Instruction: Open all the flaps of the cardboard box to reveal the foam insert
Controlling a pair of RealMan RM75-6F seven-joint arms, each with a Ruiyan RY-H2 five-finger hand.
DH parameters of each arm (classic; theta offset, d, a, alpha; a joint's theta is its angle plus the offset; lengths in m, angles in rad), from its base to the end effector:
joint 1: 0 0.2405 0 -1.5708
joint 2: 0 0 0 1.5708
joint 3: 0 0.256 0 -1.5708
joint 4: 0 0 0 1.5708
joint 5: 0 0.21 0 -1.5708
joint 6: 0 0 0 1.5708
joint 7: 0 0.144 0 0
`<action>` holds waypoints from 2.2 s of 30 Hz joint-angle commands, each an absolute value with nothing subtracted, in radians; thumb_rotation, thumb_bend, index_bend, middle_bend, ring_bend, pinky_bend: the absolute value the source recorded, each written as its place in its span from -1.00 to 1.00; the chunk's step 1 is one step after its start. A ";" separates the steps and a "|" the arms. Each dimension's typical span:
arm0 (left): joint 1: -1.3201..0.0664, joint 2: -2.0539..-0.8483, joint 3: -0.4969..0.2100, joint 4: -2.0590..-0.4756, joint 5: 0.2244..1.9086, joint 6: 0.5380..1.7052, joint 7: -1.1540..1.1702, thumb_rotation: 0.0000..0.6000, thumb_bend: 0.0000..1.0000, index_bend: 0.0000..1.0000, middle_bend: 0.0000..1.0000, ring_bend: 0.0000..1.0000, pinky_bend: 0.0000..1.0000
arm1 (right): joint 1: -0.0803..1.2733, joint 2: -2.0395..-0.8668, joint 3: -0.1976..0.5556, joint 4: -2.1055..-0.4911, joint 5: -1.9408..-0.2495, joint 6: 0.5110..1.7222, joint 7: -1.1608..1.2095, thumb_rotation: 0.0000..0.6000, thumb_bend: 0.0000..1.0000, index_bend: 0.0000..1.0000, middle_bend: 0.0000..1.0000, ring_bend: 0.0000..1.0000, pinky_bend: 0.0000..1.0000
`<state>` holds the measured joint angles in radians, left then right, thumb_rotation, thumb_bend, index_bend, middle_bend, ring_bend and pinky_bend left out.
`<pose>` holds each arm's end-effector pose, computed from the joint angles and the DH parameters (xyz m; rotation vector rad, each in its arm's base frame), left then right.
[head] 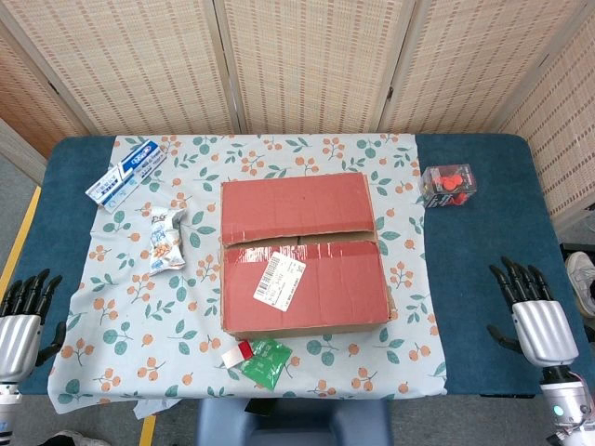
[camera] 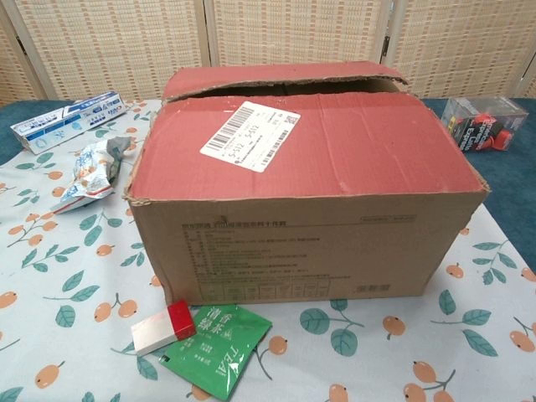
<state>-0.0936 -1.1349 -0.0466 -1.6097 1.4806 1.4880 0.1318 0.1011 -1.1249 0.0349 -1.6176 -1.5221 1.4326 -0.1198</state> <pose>-0.3111 0.1830 0.1552 -1.4110 -0.8168 -0.8147 -0.3076 -0.1824 0.1464 1.4880 -0.8471 0.8085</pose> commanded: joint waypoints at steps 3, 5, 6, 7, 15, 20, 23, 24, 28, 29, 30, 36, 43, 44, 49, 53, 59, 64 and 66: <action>-0.095 -1.137 -0.046 -1.609 1.478 1.483 0.135 1.00 0.11 -0.85 -1.00 -1.00 -1.00 | 0.098 -1.123 0.034 -1.620 -1.524 1.438 -0.118 1.00 -0.48 -1.00 -1.00 -1.00 -1.00; -0.096 -1.138 -0.046 -1.610 1.479 1.483 0.137 1.00 0.11 -0.85 -1.00 -1.00 -1.00 | 0.098 -1.127 0.036 -1.618 -1.530 1.446 -0.114 1.00 -0.48 -1.00 -1.00 -1.00 -1.00; -0.096 -1.138 -0.045 -1.611 1.481 1.483 0.137 1.00 0.11 -0.85 -1.00 -1.00 -1.00 | 0.099 -1.131 0.038 -1.615 -1.532 1.449 -0.110 1.00 -0.48 -1.00 -1.00 -1.00 -1.00; -0.096 -1.138 -0.045 -1.611 1.482 1.483 0.136 1.00 0.11 -0.85 -1.00 -1.00 -1.00 | 0.104 -1.137 0.042 -1.607 -1.541 1.453 -0.105 1.00 -0.48 -1.00 -1.00 -1.00 -1.00; -0.099 -1.158 -0.063 -1.579 1.478 1.503 0.146 1.00 0.11 -0.83 -1.00 -1.00 -1.00 | 0.193 -1.148 0.102 -1.611 -1.588 1.422 -0.084 1.00 -0.48 -1.00 -1.00 -1.00 -1.00; -0.100 -1.149 -0.066 -1.576 1.477 1.502 0.123 1.00 0.11 -0.83 -1.00 -1.00 -1.00 | 0.292 -1.182 0.177 -1.625 -1.587 1.374 -0.136 1.00 -0.48 -1.00 -1.00 -1.00 -1.00; -0.104 -1.148 -0.066 -1.572 1.470 1.490 0.116 1.00 0.11 -0.83 -1.00 -1.00 -1.00 | 0.345 -1.200 0.203 -1.632 -1.572 1.324 -0.148 1.00 -0.48 -1.00 -1.00 -1.00 -1.00; -0.105 -1.147 -0.066 -1.571 1.469 1.487 0.111 1.00 0.11 -0.83 -1.00 -1.00 -1.00 | 0.359 -1.204 0.212 -1.636 -1.564 1.311 -0.156 1.00 -0.48 -1.00 -1.00 -1.00 -1.00; -0.107 -1.139 -0.070 -1.566 1.463 1.482 0.083 1.00 0.11 -0.83 -1.00 -1.00 -1.00 | 0.423 -1.227 0.247 -1.652 -1.528 1.253 -0.197 1.00 -0.48 -1.00 -1.00 -1.00 -1.00; -0.107 -1.135 -0.072 -1.563 1.461 1.480 0.070 1.00 0.11 -0.83 -1.00 -1.00 -1.00 | 0.443 -1.236 0.256 -1.650 -1.517 1.234 -0.210 1.00 -0.48 -1.00 -1.00 -1.00 -1.00; -0.108 -1.133 -0.073 -1.562 1.458 1.478 0.060 1.00 0.11 -0.82 -1.00 -1.00 -1.00 | 0.457 -1.244 0.261 -1.648 -1.509 1.220 -0.218 1.00 -0.48 -1.00 -1.00 -1.00 -1.00; -0.109 -1.122 -0.075 -1.551 1.454 1.469 0.010 1.00 0.11 -0.82 -1.00 -1.00 -1.00 | 0.540 -1.312 0.289 -1.609 -1.461 1.157 -0.265 1.00 -0.48 -1.00 -1.00 -1.00 -1.00; -0.124 -1.134 -0.079 -1.534 1.433 1.435 0.020 1.00 0.11 -0.82 -1.00 -1.00 -1.00 | 0.615 -1.402 0.311 -1.519 -1.431 1.136 -0.280 1.00 -0.48 -1.00 -1.00 -1.00 -1.00; -0.125 -1.131 -0.080 -1.531 1.430 1.432 0.012 1.00 0.11 -0.82 -1.00 -1.00 -1.00 | 0.627 -1.413 0.313 -1.506 -1.422 1.128 -0.283 1.00 -0.48 -1.00 -1.00 -1.00 -1.00; -0.125 -1.122 -0.085 -1.523 1.428 1.432 -0.036 1.00 0.11 -0.81 -1.00 -1.00 -1.00 | 0.673 -1.461 0.324 -1.439 -1.397 1.109 -0.298 1.00 -0.48 -1.00 -1.00 -1.00 -1.00; -0.133 -1.120 -0.080 -1.512 1.436 1.417 -0.052 1.00 0.11 -0.81 -1.00 -1.00 -1.00 | 0.716 -1.520 0.337 -1.350 -1.390 1.116 -0.316 1.00 -0.48 -1.00 -1.00 -1.00 -1.00; -0.137 -1.101 -0.073 -1.508 1.449 1.399 -0.145 1.00 0.11 -0.81 -1.00 -1.00 -1.00 | 0.775 -1.569 0.368 -1.261 -1.341 1.089 -0.327 1.00 -0.48 -1.00 -1.00 -1.00 -1.00; -0.129 -1.089 -0.075 -1.485 1.460 1.420 -0.220 1.00 0.11 -0.82 -1.00 -1.00 -1.00 | 0.808 -1.567 0.399 -1.257 -1.318 1.088 -0.312 1.00 -0.48 -1.00 -1.00 -1.00 -1.00; -0.129 -1.088 -0.074 -1.480 1.462 1.421 -0.233 1.00 0.11 -0.82 -1.00 -1.00 -1.00 | 0.824 -1.560 0.415 -1.262 -1.309 1.090 -0.319 1.00 -0.48 -1.00 -1.00 -1.00 -1.00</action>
